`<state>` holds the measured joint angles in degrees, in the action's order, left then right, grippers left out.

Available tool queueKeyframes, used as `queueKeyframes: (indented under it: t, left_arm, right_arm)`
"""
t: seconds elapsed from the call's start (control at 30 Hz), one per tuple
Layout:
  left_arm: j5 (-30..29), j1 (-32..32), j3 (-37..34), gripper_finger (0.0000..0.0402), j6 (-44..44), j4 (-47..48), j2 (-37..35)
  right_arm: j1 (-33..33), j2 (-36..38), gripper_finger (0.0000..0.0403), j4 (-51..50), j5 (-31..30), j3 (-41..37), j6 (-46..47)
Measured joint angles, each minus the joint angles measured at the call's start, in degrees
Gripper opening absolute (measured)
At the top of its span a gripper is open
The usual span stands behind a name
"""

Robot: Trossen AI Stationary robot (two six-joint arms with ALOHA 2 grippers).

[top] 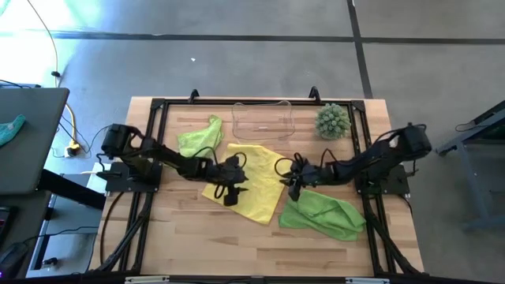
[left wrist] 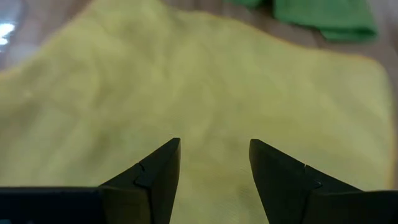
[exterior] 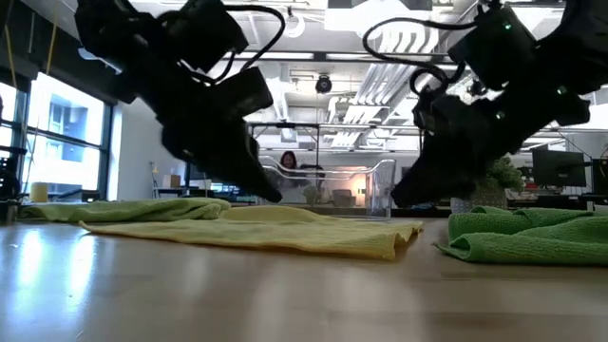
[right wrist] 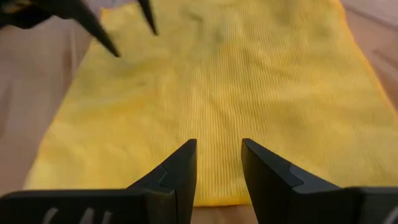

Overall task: Roll microfiber towels into tight, uniform cylinder then place into a basket
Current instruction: Fold the yellow microfiber towel

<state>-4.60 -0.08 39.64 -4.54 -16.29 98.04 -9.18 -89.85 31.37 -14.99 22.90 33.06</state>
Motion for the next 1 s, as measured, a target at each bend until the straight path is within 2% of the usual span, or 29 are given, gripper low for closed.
queueKeyframes:
  t: [0.2, 0.4, 0.73, 0.87, 1.0]
  left_arm:
    - [-0.13, -3.34, 0.0, 0.0181, 0.2, 1.91, 0.0]
    - [-0.2, -5.13, 0.0, 0.0181, -0.2, 3.05, 0.0]
    - [-0.14, -7.22, 0.0, 0.0181, -9.78, 3.23, 0.0]
    - [1.55, -7.54, 0.0, 0.0181, -11.78, 3.21, 0.0]
    - [1.55, -7.54, 0.0, 0.0181, -8.44, 3.21, 0.0]
  right_arm:
    - [-2.09, -3.99, 0.0119, -0.53, -5.61, 0.0, 0.24]
    - [-1.38, -4.34, 0.0119, -4.45, -9.61, 0.05, -4.48]
    - [2.94, -4.25, 0.0119, -7.04, -19.12, 0.02, -16.46]
    - [3.26, -1.76, 0.0119, -6.15, -17.48, 0.0, -14.42]
    - [1.57, 3.33, 0.0119, -3.69, -13.01, 0.0, -12.2]
